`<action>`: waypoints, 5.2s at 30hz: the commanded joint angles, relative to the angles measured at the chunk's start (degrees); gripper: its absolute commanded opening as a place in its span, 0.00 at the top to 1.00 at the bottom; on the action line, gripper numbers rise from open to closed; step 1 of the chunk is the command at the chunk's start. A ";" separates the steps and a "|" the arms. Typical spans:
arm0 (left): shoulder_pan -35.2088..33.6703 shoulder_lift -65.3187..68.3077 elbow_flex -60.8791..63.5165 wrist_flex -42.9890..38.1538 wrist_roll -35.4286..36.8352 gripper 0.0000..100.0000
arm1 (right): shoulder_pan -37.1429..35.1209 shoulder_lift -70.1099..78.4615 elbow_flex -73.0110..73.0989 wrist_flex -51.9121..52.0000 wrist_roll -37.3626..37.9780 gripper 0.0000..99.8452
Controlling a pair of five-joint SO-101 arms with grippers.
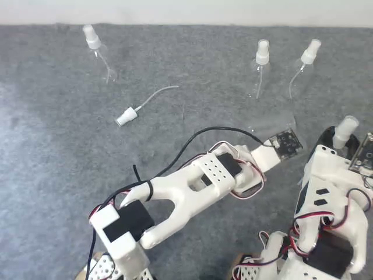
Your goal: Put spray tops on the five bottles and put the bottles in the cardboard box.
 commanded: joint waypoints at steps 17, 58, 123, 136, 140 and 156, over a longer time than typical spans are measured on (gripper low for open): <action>-1.93 2.99 -8.04 -8.09 4.66 0.68 | 0.84 -0.48 2.20 -5.23 -0.18 0.99; -1.41 48.53 -85.41 48.44 0.18 0.82 | 0.84 -0.48 2.20 -5.14 -0.18 0.99; -48.70 -21.01 -10.77 49.58 16.88 0.85 | -11.12 -0.48 4.84 -4.97 -0.18 0.99; -63.03 -20.66 -10.77 46.33 38.07 0.85 | -15.16 -0.48 6.68 -5.41 -0.18 0.99; -65.58 -20.48 -10.59 45.89 46.24 0.85 | -15.43 -0.48 6.68 -5.32 -0.18 0.99; -78.77 -20.40 -7.43 43.78 57.32 0.85 | -15.43 -0.48 6.68 -5.14 -0.18 0.99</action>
